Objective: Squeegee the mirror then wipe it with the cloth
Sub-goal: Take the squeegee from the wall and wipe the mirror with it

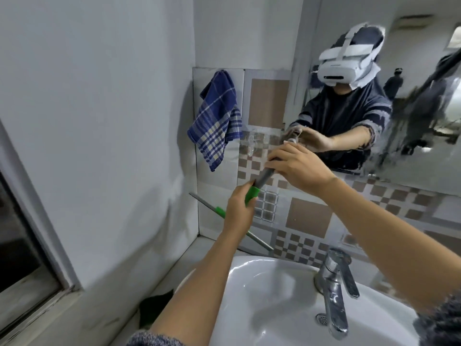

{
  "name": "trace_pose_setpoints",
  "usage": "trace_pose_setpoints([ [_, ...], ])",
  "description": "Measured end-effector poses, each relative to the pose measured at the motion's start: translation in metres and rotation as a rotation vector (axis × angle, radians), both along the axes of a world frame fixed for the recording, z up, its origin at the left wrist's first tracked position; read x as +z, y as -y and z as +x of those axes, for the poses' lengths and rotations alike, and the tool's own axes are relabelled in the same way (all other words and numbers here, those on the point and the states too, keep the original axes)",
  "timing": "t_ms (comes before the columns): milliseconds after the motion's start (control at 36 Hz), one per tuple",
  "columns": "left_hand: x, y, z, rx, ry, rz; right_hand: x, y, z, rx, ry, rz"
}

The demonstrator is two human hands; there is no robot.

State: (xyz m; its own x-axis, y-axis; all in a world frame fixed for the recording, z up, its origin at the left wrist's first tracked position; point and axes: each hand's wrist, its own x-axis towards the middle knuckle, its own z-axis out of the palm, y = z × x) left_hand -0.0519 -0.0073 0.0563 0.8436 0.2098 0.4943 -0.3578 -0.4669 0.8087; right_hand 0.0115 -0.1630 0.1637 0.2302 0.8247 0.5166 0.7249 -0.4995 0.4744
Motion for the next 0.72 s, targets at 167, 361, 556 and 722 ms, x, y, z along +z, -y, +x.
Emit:
trace_pose_setpoints([
  [167, 0.023, 0.019, -0.015, 0.034, 0.108, 0.131, 0.02, 0.034, -0.025, -0.07, 0.018, 0.045],
  [361, 0.076, 0.027, -0.035, -0.009, 0.252, 0.451, 0.036, 0.079, -0.066, -0.194, -0.103, 0.085],
  [556, 0.152, 0.039, -0.042, -0.052, 0.419, 0.82, 0.043, 0.11, -0.097, -0.212, -0.236, 0.289],
  [722, 0.196, 0.059, -0.037, -0.069, 0.6, 0.817, 0.06, 0.125, -0.113, -0.254, -0.127, 0.506],
])
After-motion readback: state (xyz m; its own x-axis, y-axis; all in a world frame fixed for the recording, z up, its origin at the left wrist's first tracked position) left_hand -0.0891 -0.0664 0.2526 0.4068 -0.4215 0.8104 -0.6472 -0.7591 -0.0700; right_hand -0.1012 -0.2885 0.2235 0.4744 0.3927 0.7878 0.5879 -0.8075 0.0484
